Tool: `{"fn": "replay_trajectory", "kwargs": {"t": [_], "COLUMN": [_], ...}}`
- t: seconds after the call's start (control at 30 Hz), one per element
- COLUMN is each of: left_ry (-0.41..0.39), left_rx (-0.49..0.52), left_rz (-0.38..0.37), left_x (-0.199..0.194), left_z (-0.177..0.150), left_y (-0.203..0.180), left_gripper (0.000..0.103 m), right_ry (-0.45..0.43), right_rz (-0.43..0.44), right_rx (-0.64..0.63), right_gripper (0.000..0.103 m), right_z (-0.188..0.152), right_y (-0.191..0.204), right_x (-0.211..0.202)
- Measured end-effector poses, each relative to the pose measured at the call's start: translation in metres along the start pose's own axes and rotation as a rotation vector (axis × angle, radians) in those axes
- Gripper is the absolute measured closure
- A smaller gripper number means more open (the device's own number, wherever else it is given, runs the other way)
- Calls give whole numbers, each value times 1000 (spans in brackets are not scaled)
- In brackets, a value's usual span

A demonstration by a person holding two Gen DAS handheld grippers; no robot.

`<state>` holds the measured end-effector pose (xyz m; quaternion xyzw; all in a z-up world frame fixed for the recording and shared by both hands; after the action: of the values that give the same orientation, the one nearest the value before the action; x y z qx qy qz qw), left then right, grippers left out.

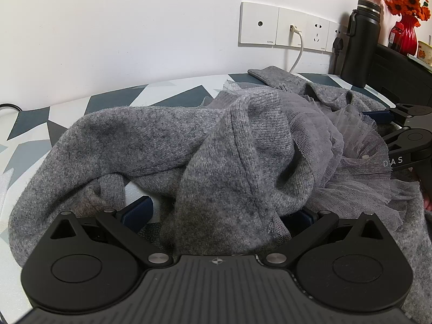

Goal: Fold clothes

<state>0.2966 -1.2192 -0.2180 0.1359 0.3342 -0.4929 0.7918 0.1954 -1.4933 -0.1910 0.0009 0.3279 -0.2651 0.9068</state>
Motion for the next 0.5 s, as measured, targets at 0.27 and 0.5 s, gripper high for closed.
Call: {"fn": "replay_trajectory", "kwargs": {"t": [0.27,0.5], "left_ry": [-7,-7], "left_rx": [2,3], "left_rz": [-3,-2], "left_x": [0,1], "left_z": [0,0], "left_y": [0,0], "left_gripper": [0,0], "right_ry": [-7,8], "right_rz": [-16,6], "right_rx": [-12,20], "right_gripper": [1,1], "right_z": [0,0], "right_y": [3,-1], "right_x": [0,3]}}
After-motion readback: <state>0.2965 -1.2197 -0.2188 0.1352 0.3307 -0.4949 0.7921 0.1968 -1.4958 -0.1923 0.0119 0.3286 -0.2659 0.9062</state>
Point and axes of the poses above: each gripper's, at about its wrist camera, not at the fingertips, and x roughly the way its jaws point, y to its left, z to its top, the point moved 5 cm from there along x, roughly the way its jaws point, and after that the axes turned 7 degrees about -z, right-handed, at the moved point
